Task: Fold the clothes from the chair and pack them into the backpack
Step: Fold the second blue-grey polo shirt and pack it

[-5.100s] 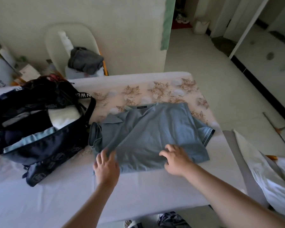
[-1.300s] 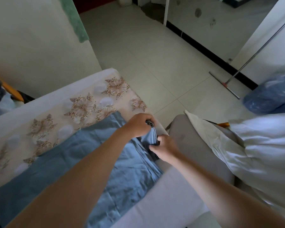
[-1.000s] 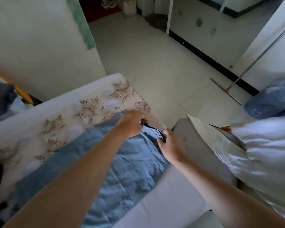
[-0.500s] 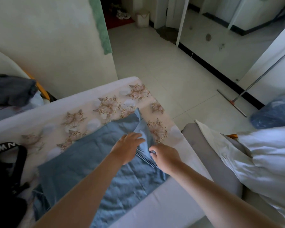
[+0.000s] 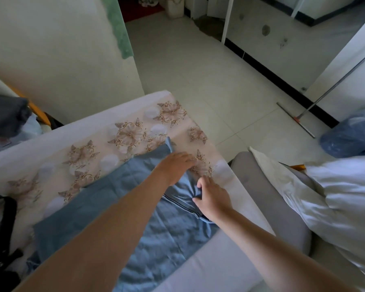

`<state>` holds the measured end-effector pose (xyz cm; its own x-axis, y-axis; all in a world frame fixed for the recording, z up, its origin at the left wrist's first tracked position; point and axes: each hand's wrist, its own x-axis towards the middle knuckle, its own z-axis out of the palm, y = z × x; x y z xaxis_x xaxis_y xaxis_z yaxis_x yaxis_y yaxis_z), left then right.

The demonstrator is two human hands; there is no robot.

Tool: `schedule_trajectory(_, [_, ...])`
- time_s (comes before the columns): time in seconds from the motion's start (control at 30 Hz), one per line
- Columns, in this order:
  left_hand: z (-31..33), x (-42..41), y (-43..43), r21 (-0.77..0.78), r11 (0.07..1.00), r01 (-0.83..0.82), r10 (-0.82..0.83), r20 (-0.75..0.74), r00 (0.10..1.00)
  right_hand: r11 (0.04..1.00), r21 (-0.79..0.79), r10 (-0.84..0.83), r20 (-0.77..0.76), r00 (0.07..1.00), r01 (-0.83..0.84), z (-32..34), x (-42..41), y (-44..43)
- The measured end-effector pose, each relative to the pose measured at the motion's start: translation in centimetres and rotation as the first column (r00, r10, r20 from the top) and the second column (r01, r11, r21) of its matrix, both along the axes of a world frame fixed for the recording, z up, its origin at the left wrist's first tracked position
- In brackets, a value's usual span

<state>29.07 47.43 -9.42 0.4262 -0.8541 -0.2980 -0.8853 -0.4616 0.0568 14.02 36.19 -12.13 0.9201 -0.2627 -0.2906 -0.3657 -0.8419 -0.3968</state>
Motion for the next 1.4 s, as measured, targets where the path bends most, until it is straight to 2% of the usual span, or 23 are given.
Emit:
schedule_trajectory(0.1, [-0.4,1.3,0.2,0.046,0.998,0.053,-0.057,0.078,0.995,0.999,0.030,-0.032,-0.031,0.999,0.033,-0.3,0.2,0.2])
schedule_trajectory(0.23, [0.8,1.9,1.9,0.006,0.998,0.062,-0.062,0.096,0.993,0.995,-0.060,0.069,-0.073,0.995,-0.073,0.7,0.8,0.5])
schedule_trajectory(0.4, [2.2,1.4,7.8,-0.178,0.979,0.095,-0.066,0.161,0.985,0.994,0.078,0.089,-0.155,0.984,-0.077,4.2,1.6,2.6])
schedule_trajectory(0.5, [2.9,0.0,12.7,-0.308,0.946,0.100,-0.024,0.242,0.970,0.982,0.090,0.179,-0.143,0.973,-0.167,6.3,1.5,5.8])
schedule_trajectory(0.57, [3.0,-1.4,16.0,-0.332,0.941,0.070,0.038,0.306,0.951,0.965,0.133,0.245,-0.138,0.960,-0.227,7.4,1.0,8.4])
schedule_trajectory(0.6, [2.9,-2.1,17.6,-0.289,0.957,0.019,0.077,0.316,0.945,0.946,0.189,0.295,-0.159,0.942,-0.264,7.6,0.6,9.6])
schedule_trajectory(0.67, [2.0,-3.4,20.5,-0.075,0.990,-0.122,0.137,0.235,0.962,0.873,0.386,0.413,-0.258,0.873,-0.299,7.6,-0.5,11.9])
schedule_trajectory(0.73, [1.1,-4.8,22.9,0.131,0.967,-0.218,0.202,0.122,0.972,0.803,0.543,0.487,-0.362,0.795,-0.245,7.0,-1.3,13.7])
schedule_trajectory(0.77, [0.7,-5.5,23.9,0.162,0.953,-0.257,0.241,0.111,0.964,0.798,0.558,0.477,-0.357,0.803,-0.226,6.5,-1.5,14.3])
schedule_trajectory(0.83, [0.3,-6.7,25.1,0.082,0.911,-0.405,0.400,0.074,0.914,0.841,0.495,0.381,-0.258,0.888,-0.218,5.8,-1.5,14.9])
schedule_trajectory(0.9, [0.0,-7.5,25.3,-0.069,0.824,-0.562,0.563,-0.005,0.826,0.918,0.272,0.332,-0.122,0.935,-0.290,5.0,-1.4,14.7])
schedule_trajectory(0.97, [-0.1,-8.0,24.6,-0.168,0.754,-0.635,0.635,-0.058,0.770,0.894,0.061,0.447,-0.058,0.893,-0.443,4.4,-1.6,14.3])
schedule_trajectory(1.03, [-0.4,-8.0,23.5,-0.167,0.656,-0.736,0.718,-0.163,0.677,0.820,-0.042,0.565,-0.110,0.818,-0.571,3.8,-1.9,14.1])
schedule_trajectory(1.13, [-1.1,-6.3,22.2,-0.115,0.446,-0.888,0.803,-0.388,0.454,0.786,-0.131,0.578,-0.188,0.794,-0.604,2.5,-2.0,13.2])
schedule_trajectory(1.17, [-1.3,-5.5,21.9,-0.126,0.409,-0.904,0.793,-0.441,0.420,0.785,-0.153,0.573,-0.189,0.798,-0.600,2.1,-1.9,12.7])
schedule_trajectory(1.23, [-1.7,-4.1,21.3,-0.155,0.413,-0.898,0.763,-0.479,0.434,0.768,-0.206,0.576,-0.192,0.795,-0.606,1.4,-1.8,11.9])
schedule_trajectory(1.3, [-1.9,-3.1,20.8,-0.170,0.443,-0.880,0.756,-0.456,0.469,0.766,-0.222,0.577,-0.175,0.798,-0.603,1.1,-1.8,11.2])
schedule_trajectory(1.4, [-1.9,-1.9,20.0,-0.282,0.386,-0.878,0.736,-0.479,0.478,0.755,-0.183,0.629,-0.069,0.774,-0.630,0.6,-1.8,10.8])
